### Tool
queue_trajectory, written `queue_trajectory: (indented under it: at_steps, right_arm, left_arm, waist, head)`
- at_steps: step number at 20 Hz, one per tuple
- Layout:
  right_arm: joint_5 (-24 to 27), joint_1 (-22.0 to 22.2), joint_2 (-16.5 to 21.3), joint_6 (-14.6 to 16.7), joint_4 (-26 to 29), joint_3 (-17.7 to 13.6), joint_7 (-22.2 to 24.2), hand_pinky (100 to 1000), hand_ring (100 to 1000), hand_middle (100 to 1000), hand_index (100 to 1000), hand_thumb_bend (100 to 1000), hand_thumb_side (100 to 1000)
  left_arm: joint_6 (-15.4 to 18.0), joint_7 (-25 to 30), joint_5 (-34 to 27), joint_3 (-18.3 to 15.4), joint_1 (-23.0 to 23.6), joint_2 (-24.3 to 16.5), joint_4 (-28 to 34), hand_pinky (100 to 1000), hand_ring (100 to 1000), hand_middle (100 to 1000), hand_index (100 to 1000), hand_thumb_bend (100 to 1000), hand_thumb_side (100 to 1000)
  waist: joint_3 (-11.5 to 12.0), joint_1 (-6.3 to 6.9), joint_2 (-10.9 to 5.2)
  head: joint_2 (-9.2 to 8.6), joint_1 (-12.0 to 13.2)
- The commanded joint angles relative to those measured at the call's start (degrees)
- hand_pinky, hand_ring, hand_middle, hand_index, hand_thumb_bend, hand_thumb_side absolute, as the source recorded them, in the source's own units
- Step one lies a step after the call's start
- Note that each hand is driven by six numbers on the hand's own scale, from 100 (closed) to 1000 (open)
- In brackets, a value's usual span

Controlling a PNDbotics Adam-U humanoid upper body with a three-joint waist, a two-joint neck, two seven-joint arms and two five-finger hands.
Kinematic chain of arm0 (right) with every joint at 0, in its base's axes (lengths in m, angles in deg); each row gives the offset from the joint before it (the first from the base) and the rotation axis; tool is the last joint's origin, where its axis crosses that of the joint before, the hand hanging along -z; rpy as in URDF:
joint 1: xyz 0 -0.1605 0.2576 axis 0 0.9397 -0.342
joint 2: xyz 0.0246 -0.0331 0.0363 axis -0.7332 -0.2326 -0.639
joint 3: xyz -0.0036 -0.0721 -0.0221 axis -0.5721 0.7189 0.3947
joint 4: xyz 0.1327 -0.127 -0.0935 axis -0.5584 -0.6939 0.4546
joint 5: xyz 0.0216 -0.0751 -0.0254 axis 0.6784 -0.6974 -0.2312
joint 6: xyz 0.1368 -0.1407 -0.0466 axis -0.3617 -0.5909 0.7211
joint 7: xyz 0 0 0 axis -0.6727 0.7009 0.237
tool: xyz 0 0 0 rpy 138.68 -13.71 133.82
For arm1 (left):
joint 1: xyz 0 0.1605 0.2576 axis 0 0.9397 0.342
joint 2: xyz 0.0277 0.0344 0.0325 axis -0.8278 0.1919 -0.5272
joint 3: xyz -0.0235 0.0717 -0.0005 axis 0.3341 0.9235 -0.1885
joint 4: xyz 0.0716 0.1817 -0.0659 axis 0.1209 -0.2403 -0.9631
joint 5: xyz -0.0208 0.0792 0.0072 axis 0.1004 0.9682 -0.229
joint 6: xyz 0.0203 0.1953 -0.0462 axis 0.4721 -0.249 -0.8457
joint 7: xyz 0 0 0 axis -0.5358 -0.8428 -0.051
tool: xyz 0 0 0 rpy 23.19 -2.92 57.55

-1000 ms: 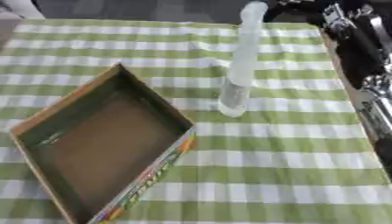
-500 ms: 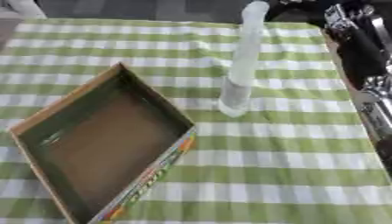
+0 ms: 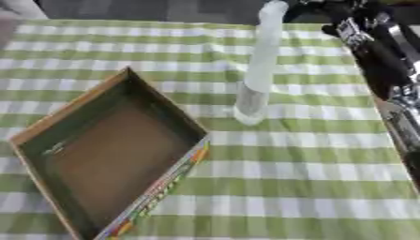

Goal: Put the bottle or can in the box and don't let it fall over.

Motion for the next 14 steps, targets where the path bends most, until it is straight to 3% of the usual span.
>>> queue_trajectory:
  at_steps: [1,7,14]
  right_arm:
    - [-1.6,-0.2,2.3,-0.4,1.2,-0.6,2.7,939,1000,1000,1000,100,447]
    - [-3.7,-0.3,2.4,-2.4,1.3,-0.7,4.7,966,1000,1000,1000,100,263]
    - [-5.9,-0.3,2.4,-6.6,1.4,-0.2,3.7,972,1000,1000,1000,100,223]
  left_arm:
    - [-0.1,-0.2,0.3,-0.6,-0.5,-1.2,1.1,904,833,930,859,160,879]
    - [-0.2,-0.1,0.4,-0.4,-0.5,-1.1,1.1,904,832,930,858,160,880]
    - [-0.3,0.0,0.4,-0.3,-0.6,-1.1,1.1,904,832,931,858,160,880]
  waist:
    - [0.0,0.13,-0.7]
    - [0.0,0.06,-0.68]
    - [0.0,0.08,-0.61]
  head:
    - [-0.65,-0.1]
    - [-0.98,-0.1]
    - [-1.47,-0.1]
